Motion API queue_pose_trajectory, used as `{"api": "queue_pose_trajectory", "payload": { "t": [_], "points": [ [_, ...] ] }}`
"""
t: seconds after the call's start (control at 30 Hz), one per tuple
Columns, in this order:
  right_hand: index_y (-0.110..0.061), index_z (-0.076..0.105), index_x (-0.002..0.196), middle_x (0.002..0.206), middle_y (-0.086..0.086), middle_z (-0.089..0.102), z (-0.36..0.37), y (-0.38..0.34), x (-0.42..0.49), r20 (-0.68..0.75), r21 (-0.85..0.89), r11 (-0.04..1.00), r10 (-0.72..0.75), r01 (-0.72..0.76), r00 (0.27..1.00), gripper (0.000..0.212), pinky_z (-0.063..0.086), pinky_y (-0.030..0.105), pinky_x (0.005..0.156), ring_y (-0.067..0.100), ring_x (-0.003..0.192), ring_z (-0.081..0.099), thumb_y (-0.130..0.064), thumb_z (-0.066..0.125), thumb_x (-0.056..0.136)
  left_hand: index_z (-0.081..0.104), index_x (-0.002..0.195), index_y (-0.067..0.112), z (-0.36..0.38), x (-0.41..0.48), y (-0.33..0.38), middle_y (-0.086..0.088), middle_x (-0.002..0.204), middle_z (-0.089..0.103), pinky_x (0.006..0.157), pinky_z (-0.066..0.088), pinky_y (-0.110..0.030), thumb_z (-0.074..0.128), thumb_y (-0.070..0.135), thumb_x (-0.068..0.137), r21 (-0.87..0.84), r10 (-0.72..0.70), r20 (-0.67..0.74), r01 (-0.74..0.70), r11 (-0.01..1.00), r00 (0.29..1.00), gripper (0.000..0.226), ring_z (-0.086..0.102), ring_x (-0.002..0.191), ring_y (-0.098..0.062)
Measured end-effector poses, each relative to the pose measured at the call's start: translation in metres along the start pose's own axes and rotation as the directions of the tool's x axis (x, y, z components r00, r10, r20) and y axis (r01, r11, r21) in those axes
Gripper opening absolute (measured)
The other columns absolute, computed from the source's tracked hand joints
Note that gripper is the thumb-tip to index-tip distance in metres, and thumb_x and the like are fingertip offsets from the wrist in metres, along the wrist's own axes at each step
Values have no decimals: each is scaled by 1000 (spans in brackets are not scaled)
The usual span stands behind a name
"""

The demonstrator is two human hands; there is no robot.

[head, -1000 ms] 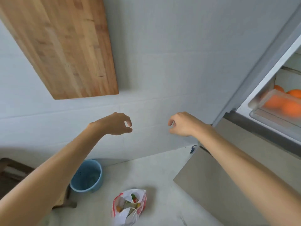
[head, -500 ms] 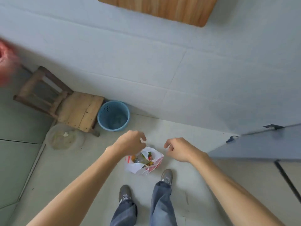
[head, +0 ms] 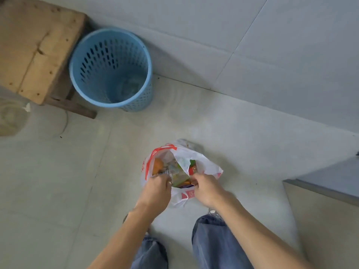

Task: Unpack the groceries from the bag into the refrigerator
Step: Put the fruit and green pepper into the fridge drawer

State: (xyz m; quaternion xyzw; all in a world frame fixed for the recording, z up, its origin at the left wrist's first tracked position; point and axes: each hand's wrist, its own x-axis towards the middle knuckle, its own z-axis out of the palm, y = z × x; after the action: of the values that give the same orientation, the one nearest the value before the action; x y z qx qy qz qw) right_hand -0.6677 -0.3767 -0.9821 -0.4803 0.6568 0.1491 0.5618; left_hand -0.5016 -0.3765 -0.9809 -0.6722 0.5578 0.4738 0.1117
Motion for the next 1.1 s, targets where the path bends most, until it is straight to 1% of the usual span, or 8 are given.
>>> {"api": "queue_pose_trajectory", "payload": {
  "t": [0.17,0.33,0.47,0.6,0.8,0.93,1.0,1.1],
  "points": [
    [-26,60,127,119,-1,66,38,12,96,40,158,987,-34,27,999,50,51,31,90,21,108,61,1,45,87,68,115,10,54,95,-31,-10,108,69,73,46,-27,46,0,91,42,10,-74,-7,999,997,34,60,89,-25],
    [-16,55,135,129,5,56,49,23,149,-152,-154,971,-204,181,967,49,48,39,101,25,121,52,-2,53,88,48,138,28,73,135,-57,-10,140,43,105,36,-39,55,6,85,328,130,-184,-64,942,974,58,38,129,-33],
    [-18,54,133,127,6,48,42,27,168,-285,-359,909,-324,213,902,48,52,39,90,24,120,47,-5,57,87,31,146,33,79,160,-92,-12,139,38,111,27,-42,60,13,83,497,53,-82,-6,868,995,73,36,130,-35],
    [-27,39,143,132,9,40,37,35,183,-216,-514,853,-232,92,948,67,47,36,89,29,125,42,-18,67,83,19,151,30,78,174,-114,-10,144,35,112,28,-42,60,17,85,612,37,-3,-27,790,999,79,33,135,-33],
    [-27,17,151,142,15,36,45,31,192,-157,-418,908,-52,-18,986,101,48,44,95,36,128,45,-60,73,73,43,140,29,72,180,-119,0,139,49,99,46,-37,67,36,85,483,65,-58,-29,875,996,61,50,127,-25],
    [-12,37,141,139,24,40,56,19,188,-365,-602,798,-263,-11,893,87,45,40,101,38,125,47,-29,84,70,46,133,36,62,161,-111,8,134,53,74,54,-37,75,46,74,287,139,-137,-95,953,981,67,60,112,-26],
    [-12,47,133,134,20,46,59,13,182,-296,-681,716,-460,153,837,66,49,41,97,37,119,50,-1,69,72,44,133,36,62,154,-109,10,135,51,71,54,-37,74,40,75,309,192,-148,-140,941,970,65,58,116,-24],
    [-10,51,128,133,16,45,58,10,177,-94,-746,588,-557,312,825,59,42,42,103,36,124,42,8,50,73,48,132,33,65,153,-110,10,136,50,76,55,-37,73,33,76,317,239,-156,-180,931,958,62,52,123,-21]
  ]
}}
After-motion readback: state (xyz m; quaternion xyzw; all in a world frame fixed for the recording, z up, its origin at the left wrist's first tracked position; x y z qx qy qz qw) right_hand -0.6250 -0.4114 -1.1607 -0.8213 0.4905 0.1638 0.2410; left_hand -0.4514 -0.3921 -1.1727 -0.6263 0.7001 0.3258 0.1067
